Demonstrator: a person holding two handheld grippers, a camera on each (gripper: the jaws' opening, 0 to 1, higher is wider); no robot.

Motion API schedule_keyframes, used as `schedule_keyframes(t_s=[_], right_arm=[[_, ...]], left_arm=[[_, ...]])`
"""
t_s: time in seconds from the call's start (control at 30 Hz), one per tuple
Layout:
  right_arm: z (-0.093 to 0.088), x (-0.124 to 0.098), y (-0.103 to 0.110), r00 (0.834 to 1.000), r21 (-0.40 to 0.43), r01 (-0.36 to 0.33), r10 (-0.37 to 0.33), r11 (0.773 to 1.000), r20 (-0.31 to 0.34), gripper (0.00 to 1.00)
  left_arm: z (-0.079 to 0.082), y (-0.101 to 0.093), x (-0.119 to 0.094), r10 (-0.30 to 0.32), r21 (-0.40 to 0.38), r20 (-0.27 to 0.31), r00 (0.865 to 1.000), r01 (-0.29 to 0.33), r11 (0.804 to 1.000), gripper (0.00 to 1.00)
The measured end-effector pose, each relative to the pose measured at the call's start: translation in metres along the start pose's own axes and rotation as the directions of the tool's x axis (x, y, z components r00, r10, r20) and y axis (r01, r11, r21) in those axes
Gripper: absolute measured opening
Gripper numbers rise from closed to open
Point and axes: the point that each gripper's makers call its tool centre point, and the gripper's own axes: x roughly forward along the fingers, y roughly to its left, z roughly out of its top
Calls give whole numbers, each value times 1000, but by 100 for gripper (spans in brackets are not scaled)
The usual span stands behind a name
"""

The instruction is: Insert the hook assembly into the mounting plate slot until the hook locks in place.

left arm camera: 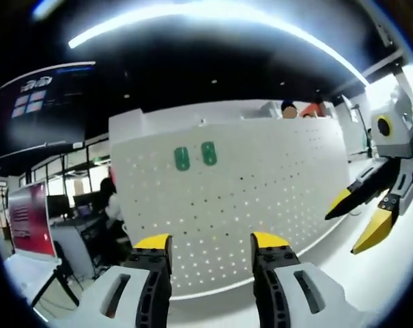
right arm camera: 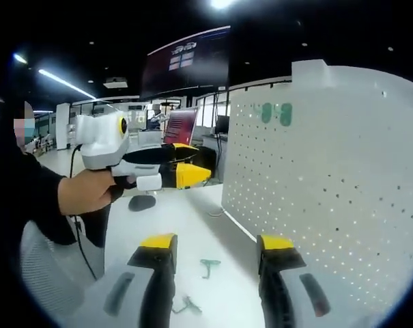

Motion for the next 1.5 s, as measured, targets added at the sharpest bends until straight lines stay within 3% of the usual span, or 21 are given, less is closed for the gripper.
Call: schedule_keyframes(t_s=[0.43,0.63,0.9,1.07,1.5], right_arm=[[-26,41,8,992,-57,-91,86,994,-95,41],[-48,62,18,976,-90,-157,141,983,-168,39],[-65,83,24,957,-105,-212,185,972,-223,35],[-84,95,25,938,-124,-244,201,962,-284,34],[-110,120,33,901,-146,-314,245,938,-359,28]], left_arm=[[-10,3,2,-11,-3,-24,1000,11,1000,45],[-9,4,2,-13,-4,-21,1000,12,1000,45],[-7,6,2,-10,-4,-16,1000,10,1000,45],[-8,7,3,-12,-3,-19,1000,12,1000,45],[-11,12,4,-5,-12,-29,1000,4,1000,44]])
